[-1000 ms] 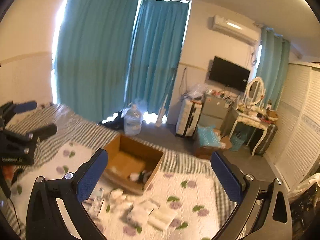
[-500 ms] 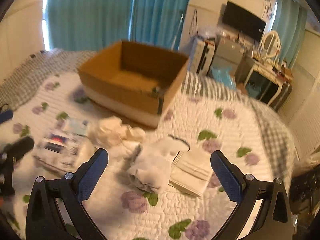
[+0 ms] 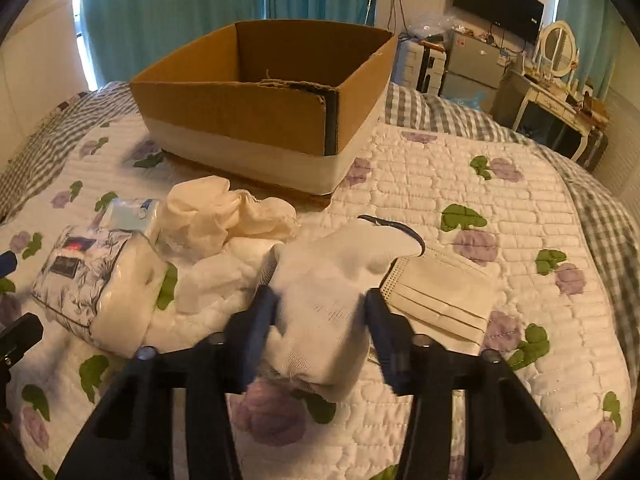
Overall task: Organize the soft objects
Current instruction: 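Move the right tool to the white glove and grasp it, then grasp the floral tissue box edge with the left tool, then carry the glove and tissue box into the cardboard box and release both, then grasp the blue tissue pack with the left tool while the right grasps the white sock, then carry the tissue pack and sock into the cardboard box and open both tools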
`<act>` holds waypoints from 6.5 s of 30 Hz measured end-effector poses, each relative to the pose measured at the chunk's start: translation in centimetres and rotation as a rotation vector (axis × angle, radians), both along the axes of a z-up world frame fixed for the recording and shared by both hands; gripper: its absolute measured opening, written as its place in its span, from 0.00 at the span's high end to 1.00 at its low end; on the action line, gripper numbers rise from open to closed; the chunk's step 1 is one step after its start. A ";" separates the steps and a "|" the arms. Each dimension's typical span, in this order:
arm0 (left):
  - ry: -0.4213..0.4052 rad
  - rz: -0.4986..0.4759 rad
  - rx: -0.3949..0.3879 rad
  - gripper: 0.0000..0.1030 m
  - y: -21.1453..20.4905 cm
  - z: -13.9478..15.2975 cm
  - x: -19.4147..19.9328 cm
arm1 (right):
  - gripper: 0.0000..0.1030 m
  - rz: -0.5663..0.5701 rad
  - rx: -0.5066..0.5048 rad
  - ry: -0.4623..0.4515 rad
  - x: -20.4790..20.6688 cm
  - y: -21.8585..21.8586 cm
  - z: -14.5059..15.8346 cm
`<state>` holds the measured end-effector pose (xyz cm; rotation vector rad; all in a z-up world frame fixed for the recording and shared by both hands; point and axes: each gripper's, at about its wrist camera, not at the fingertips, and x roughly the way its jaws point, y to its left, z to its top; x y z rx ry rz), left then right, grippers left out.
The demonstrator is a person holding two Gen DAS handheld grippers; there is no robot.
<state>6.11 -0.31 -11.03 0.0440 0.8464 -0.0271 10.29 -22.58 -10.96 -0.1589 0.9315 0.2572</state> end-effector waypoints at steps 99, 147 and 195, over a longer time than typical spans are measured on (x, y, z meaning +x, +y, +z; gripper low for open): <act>-0.330 -0.074 0.204 0.91 -4.5 18.0 12.7 | 0.19 0.087 0.122 -0.383 7.9 2.0 19.5; 0.018 0.002 -0.010 0.01 1.6 -5.5 12.9 | 0.18 0.094 0.083 0.039 4.7 3.4 -1.7; -0.200 -0.128 -0.053 0.28 0.0 10.1 -0.2 | 0.58 0.166 0.192 -0.273 -7.5 2.8 17.2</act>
